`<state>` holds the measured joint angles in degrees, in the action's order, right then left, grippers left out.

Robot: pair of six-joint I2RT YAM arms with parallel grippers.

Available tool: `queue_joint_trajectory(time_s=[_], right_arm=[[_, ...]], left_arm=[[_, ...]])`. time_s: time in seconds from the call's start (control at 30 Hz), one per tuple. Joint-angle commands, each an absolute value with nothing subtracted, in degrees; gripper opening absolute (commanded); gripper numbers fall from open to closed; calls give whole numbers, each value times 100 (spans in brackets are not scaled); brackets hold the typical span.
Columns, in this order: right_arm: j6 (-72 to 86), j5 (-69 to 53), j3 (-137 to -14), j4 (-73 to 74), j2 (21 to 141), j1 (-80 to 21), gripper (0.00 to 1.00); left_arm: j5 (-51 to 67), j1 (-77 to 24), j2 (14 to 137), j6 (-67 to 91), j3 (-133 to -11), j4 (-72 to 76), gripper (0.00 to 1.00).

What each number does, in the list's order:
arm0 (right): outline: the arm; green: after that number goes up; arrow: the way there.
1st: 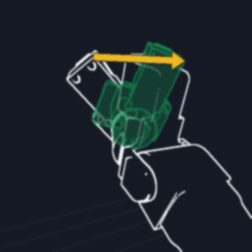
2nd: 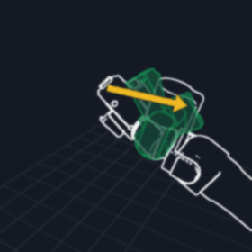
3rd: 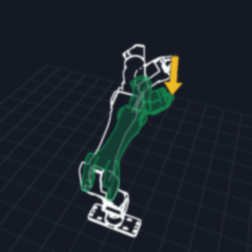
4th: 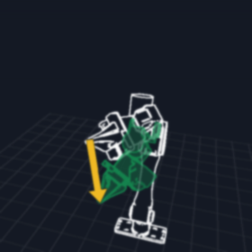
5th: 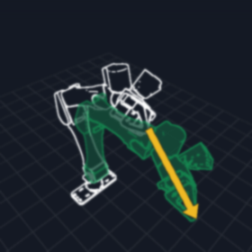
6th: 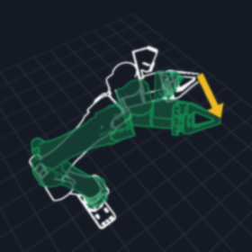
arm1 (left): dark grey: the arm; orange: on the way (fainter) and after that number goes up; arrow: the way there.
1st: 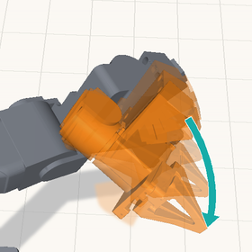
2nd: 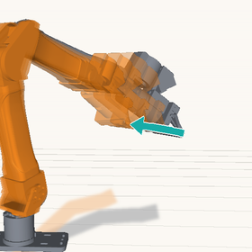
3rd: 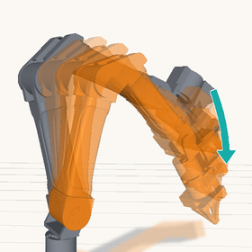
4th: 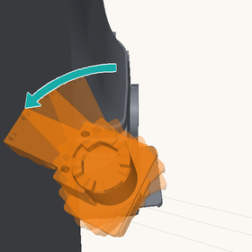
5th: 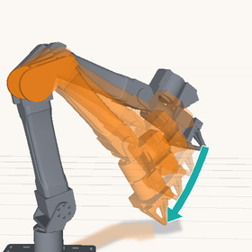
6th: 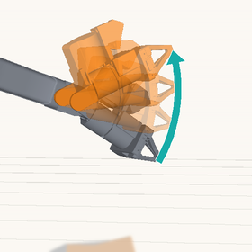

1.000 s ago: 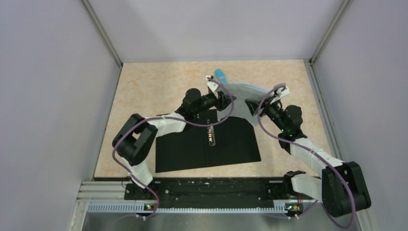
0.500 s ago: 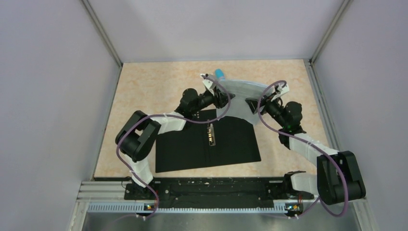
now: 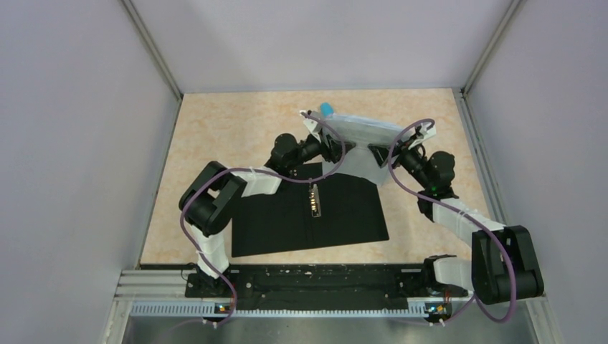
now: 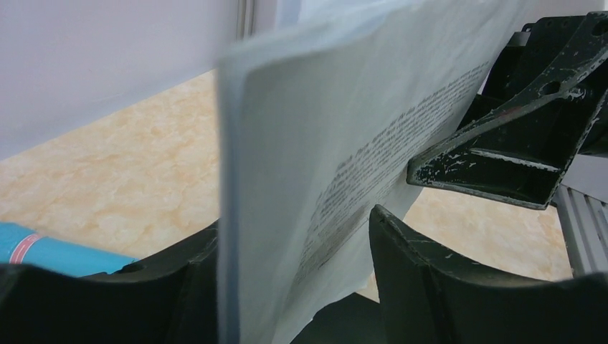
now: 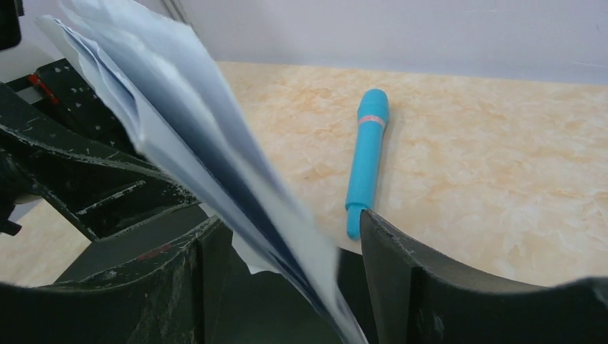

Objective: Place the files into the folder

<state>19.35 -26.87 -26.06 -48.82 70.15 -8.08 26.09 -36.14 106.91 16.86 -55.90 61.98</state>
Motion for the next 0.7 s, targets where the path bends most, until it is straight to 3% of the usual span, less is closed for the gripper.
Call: queue_joint_trajectory(time_s=[0.0,0.2,0.3,0.4,0.67], right_arm=[[2119,-2944,-2754,-5441,7053,-765,65],[2136,-2931,-2673,-5422,6981,-765,65],[2117,-3010,-2704,-5361,6993,-765,65],[2114,-3112,-2712,-5351,7003,-758,65],[2292,-3342,-2558,-5632,7064,-764,62]], left_arm=[[2655,-3704,10853,1861,-5913,6684,65],[2529,-3811,10961,1855,-6054,6654,67],[2389,-3811,10946,1812,-6029,6594,85],[2296,-3810,10874,1721,-5925,6582,93],[2528,-3737,10880,1860,-5979,6526,88]])
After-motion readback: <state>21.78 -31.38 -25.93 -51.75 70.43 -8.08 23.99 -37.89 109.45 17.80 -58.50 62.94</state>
